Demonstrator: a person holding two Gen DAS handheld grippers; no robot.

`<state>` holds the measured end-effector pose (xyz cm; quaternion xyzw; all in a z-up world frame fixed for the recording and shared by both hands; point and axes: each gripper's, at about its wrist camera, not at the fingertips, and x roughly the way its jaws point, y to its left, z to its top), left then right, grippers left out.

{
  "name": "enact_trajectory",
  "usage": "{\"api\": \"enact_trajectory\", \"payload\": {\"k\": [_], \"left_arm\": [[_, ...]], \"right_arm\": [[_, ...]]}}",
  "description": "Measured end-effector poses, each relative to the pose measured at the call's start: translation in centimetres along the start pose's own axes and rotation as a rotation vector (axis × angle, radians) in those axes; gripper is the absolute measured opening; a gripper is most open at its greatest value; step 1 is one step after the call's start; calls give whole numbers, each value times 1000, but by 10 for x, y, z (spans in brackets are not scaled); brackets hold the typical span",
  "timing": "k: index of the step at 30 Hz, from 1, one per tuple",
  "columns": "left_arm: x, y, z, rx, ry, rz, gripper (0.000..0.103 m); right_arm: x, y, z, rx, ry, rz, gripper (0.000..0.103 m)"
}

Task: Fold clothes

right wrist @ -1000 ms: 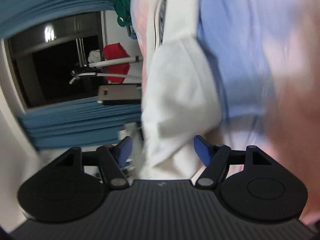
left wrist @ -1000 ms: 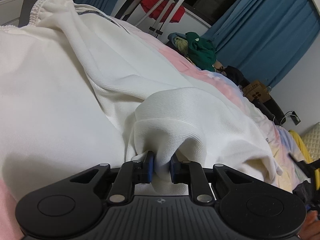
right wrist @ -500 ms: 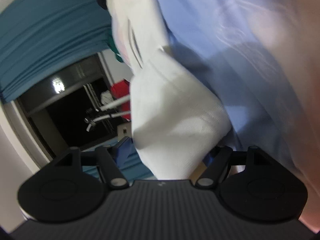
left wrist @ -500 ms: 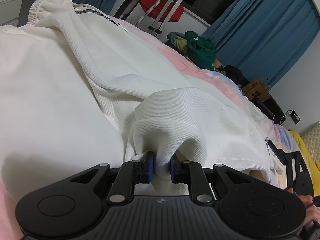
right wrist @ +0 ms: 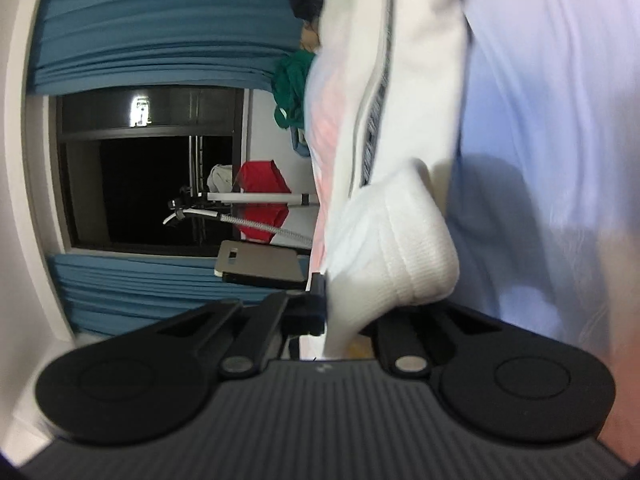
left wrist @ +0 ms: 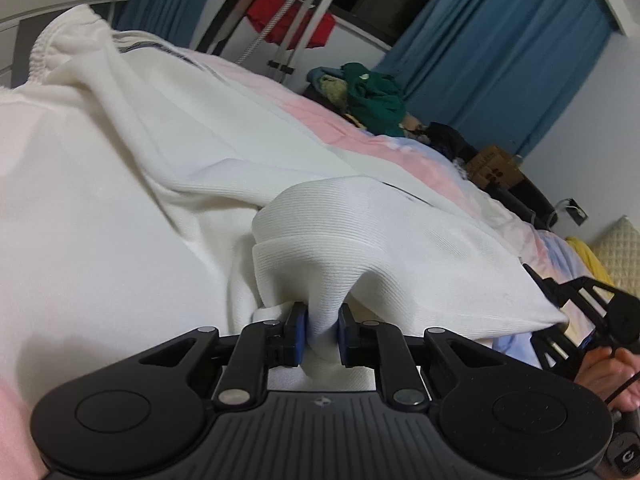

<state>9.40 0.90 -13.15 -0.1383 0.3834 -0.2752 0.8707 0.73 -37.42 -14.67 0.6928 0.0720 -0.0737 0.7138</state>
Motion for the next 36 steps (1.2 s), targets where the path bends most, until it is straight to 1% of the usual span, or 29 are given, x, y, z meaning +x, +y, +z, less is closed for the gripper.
{"api": "enact_trajectory", "payload": {"k": [1, 2, 3, 4, 6, 8, 9, 13, 16, 18, 20, 22, 23, 27, 28, 30, 33, 35, 36], "left_arm": [[-1, -3, 0, 10, -2, -17, 19], [-3, -6, 0, 31, -5, -41, 23], [-5, -11, 0, 54, -10, -75, 25], [4, -22, 5, 76, -16, -124, 28], [0, -32, 4, 113, -35, -207, 33], [-4, -39, 1, 147, -52, -277, 46], [-6, -43, -1, 163, -55, -306, 48], [-6, -51, -11, 199, -32, -348, 58], [-3, -52, -15, 210, -14, -333, 60], [-1, -48, -16, 213, -6, -316, 61], [2, -46, -14, 212, -3, -287, 63], [5, -41, -11, 197, 3, -264, 63], [7, -40, -8, 187, 5, -253, 64], [12, -33, -2, 172, 17, -172, 65], [13, -31, -1, 167, 20, -154, 66], [16, -28, 0, 149, 34, -126, 67], [16, -27, 2, 128, 43, -107, 70], [14, -27, 2, 121, 40, -103, 74], [14, -28, 3, 117, 39, -101, 74]], "right_arm": [[-8, 4, 5, -19, -16, -3, 7], [-15, 9, 10, -32, -39, -3, 7], [-18, 13, 16, -40, -59, -1, 7], [-23, 16, 23, -45, -80, 1, 7], [-39, 23, 41, -53, -128, 19, 7], [-53, 28, 60, -70, -172, 35, 7], [-60, 32, 72, -83, -198, 41, 7], [-68, 55, 121, -169, -293, 29, 6], [-83, 57, 157, -245, -364, -18, 6], [-92, 49, 175, -276, -386, -69, 6], [-104, 30, 190, -274, -393, -129, 6], [-105, 3, 196, -243, -390, -180, 6], [-105, -13, 198, -213, -385, -222, 6], [-111, -69, 201, -20, -330, -346, 6], [-113, -79, 201, 18, -316, -357, 6], [-116, -90, 199, 41, -310, -348, 6], [-113, -84, 200, -7, -313, -356, 6], [-110, -76, 202, -44, -317, -365, 6], [-111, -66, 200, -102, -332, -345, 6]]}}
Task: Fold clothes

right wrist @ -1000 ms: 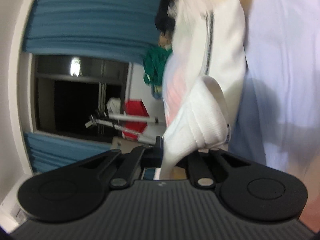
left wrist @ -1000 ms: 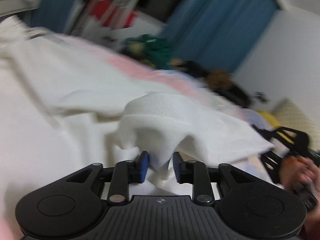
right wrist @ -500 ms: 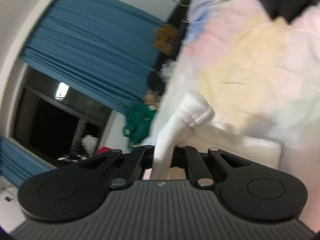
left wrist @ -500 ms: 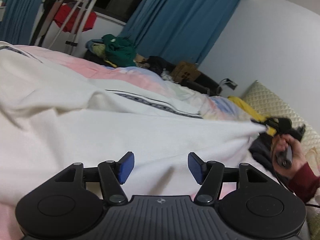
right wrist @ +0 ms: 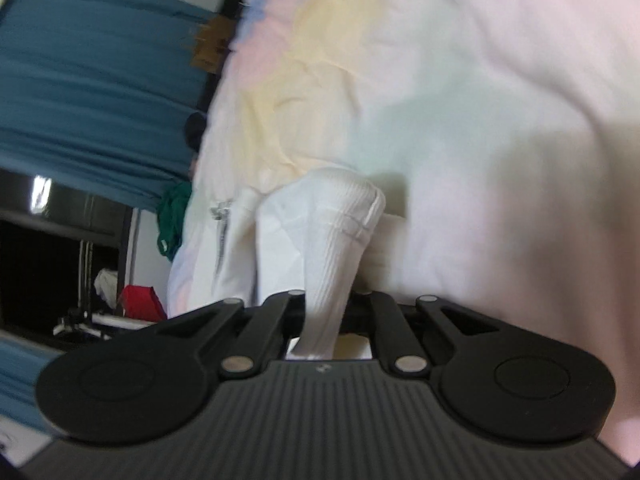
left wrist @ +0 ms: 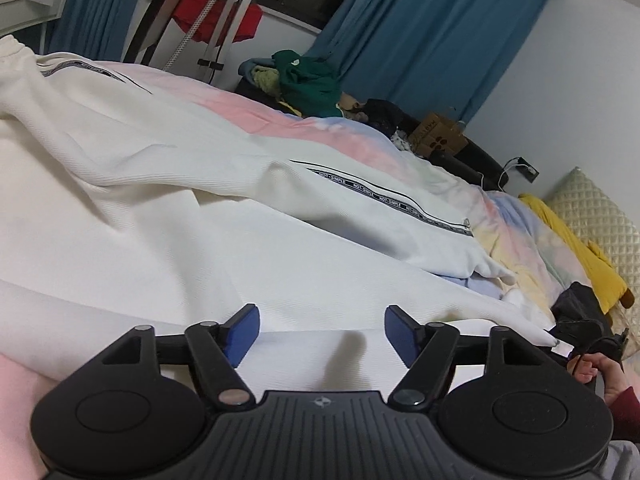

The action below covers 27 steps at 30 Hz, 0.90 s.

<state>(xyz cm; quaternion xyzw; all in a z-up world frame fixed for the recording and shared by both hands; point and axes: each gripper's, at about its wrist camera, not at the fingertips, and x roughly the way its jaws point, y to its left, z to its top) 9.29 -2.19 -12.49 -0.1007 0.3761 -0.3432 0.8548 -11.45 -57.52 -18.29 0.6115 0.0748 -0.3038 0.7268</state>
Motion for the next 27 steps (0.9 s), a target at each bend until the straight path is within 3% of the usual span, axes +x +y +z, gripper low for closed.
{"api": "enact_trajectory", "payload": {"k": [4, 8, 11, 15, 19, 22, 27], "left_arm": [[-1, 1, 1, -25, 3, 6, 75], [-1, 8, 4, -63, -1, 33, 75], [-8, 15, 9, -106, -15, 64, 75], [-34, 32, 21, -171, -51, 128, 78], [-68, 57, 34, -246, -89, 209, 84], [-91, 84, 44, -338, -117, 300, 84], [-120, 146, 45, -621, -175, 387, 86]], "right_arm": [[-19, 40, 3, -193, -113, 130, 6], [-21, 65, -1, -300, -181, 139, 6], [-4, 53, -1, -286, -128, 23, 6], [5, 30, 2, -193, -79, -6, 7], [5, 32, -5, -223, -75, -33, 8], [3, 33, -8, -232, -76, -32, 8], [1, 32, -9, -218, -71, -28, 8]]}}
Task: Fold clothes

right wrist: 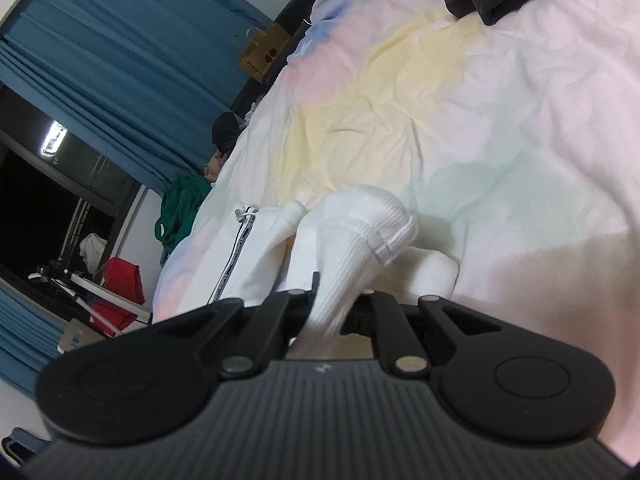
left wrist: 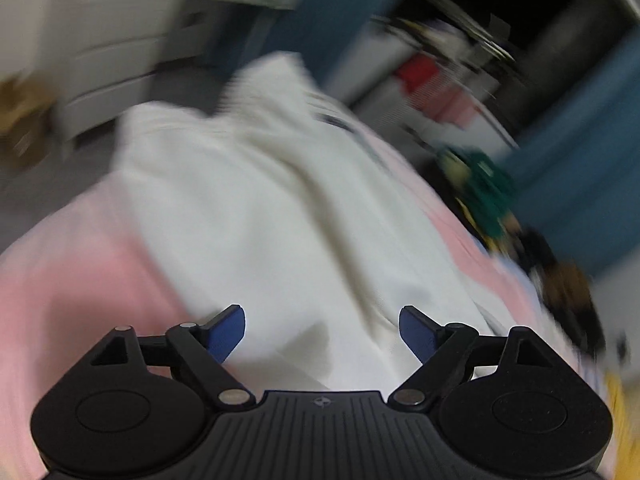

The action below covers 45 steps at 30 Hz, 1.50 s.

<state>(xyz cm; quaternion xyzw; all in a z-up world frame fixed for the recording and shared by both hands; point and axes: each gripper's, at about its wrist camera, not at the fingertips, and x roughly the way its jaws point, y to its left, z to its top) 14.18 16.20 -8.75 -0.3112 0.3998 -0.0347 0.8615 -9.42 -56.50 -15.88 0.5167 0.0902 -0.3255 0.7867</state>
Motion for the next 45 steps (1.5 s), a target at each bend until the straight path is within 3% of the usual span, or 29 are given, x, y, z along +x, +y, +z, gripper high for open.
{"api": "enact_trajectory", "payload": {"k": [6, 9, 14, 15, 17, 18, 20, 21, 23, 31, 33, 35, 37, 38, 39, 41, 45], "left_arm": [[19, 49, 29, -188, -49, 36, 85], [36, 57, 32, -278, -37, -26, 84], [51, 45, 34, -219, -50, -65, 78], [52, 43, 35, -200, -54, -61, 74], [56, 43, 34, -185, -58, -62, 53], [57, 43, 34, -183, -58, -58, 49], [59, 47, 35, -183, -55, -51, 22], [59, 50, 36, -180, -51, -37, 14], [54, 55, 38, -190, -59, -44, 4], [-29, 67, 34, -172, -188, -224, 2], [-45, 74, 27, -171, -205, -249, 2], [-49, 77, 22, -153, -200, -223, 2], [-45, 79, 20, -162, -179, -188, 2], [-43, 79, 20, -165, -171, -172, 2], [-42, 79, 20, -164, -165, -158, 2], [-42, 78, 19, -150, -162, -140, 2], [-42, 79, 21, -172, -159, -152, 2]], "right_arm": [[-3, 2, -1, 2, 1, -6, 8], [-4, 1, -1, 5, 2, -7, 8], [-8, 0, -3, -1, 4, -15, 8], [-8, 0, -3, -3, 5, -17, 8], [-9, 0, -3, -1, 7, -17, 8], [-9, -1, -4, 2, 7, -18, 8], [-9, -1, -4, 3, 10, -22, 8], [-9, -1, -4, -1, 10, -25, 8], [-9, -1, -5, -5, 14, -29, 8], [-24, 2, 0, 5, -3, 9, 8], [-28, 10, 4, -12, -41, 43, 8], [-21, 19, 9, -65, -65, 37, 9], [-6, 20, 14, -85, -60, 12, 17], [2, 17, 16, -77, -44, -5, 33], [6, 12, 18, -60, -43, -35, 41], [-7, 2, 19, -40, -116, -42, 63], [-47, -25, 14, 42, -267, -59, 74]]}}
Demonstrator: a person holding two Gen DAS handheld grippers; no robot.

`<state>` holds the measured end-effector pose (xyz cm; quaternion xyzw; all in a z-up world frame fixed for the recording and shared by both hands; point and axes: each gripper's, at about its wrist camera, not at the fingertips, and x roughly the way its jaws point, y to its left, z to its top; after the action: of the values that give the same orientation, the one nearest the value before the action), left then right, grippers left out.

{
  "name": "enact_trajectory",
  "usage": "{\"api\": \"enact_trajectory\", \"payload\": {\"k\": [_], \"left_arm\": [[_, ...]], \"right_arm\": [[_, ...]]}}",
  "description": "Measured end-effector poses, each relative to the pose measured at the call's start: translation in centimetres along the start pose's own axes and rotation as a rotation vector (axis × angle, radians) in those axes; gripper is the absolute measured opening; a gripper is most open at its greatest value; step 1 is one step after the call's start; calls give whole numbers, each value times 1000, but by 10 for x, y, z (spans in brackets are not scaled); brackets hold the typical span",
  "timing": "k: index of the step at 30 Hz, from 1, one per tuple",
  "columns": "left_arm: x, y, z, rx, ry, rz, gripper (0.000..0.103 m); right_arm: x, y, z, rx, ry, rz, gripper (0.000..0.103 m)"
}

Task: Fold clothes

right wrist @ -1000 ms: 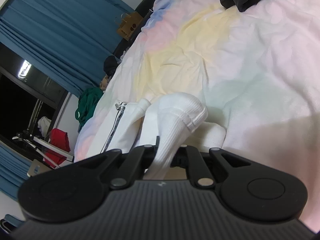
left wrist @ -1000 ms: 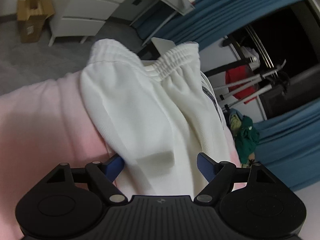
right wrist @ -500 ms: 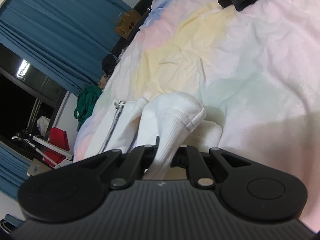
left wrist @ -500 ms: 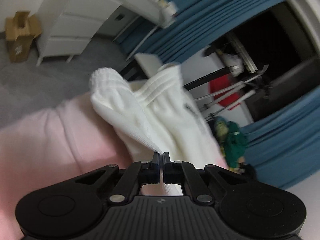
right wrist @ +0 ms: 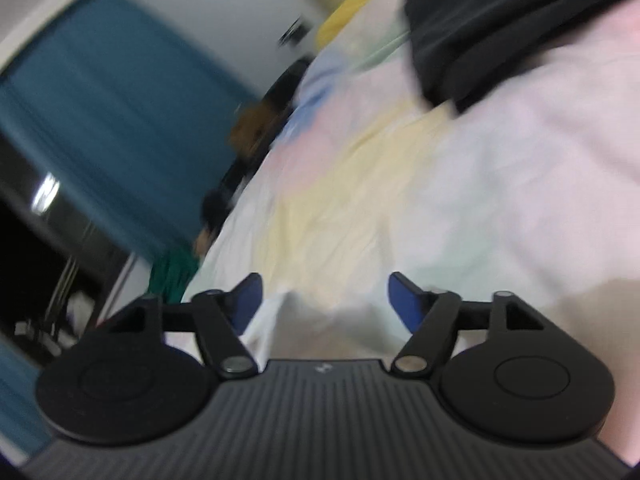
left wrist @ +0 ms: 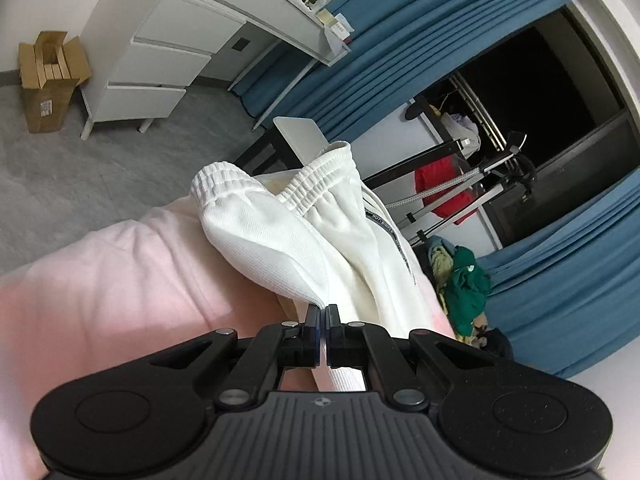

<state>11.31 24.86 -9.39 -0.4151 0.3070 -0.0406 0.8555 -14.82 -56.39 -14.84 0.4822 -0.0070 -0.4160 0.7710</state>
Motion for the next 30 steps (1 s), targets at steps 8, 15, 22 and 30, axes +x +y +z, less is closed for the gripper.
{"api": "enact_trajectory", "payload": {"k": [8, 15, 22, 30], "left_arm": [[6, -5, -1, 22, 13, 47, 2], [11, -10, -3, 44, 18, 76, 2], [15, -14, -2, 60, 20, 87, 3], [13, -16, 7, -46, 23, 31, 2]], "right_arm": [[2, -13, -15, 35, 214, -38, 63], [22, 1, -28, -88, 319, -40, 48], [32, 0, -28, -39, 350, -13, 15], [19, 39, 0, -20, 283, 53, 6]]}}
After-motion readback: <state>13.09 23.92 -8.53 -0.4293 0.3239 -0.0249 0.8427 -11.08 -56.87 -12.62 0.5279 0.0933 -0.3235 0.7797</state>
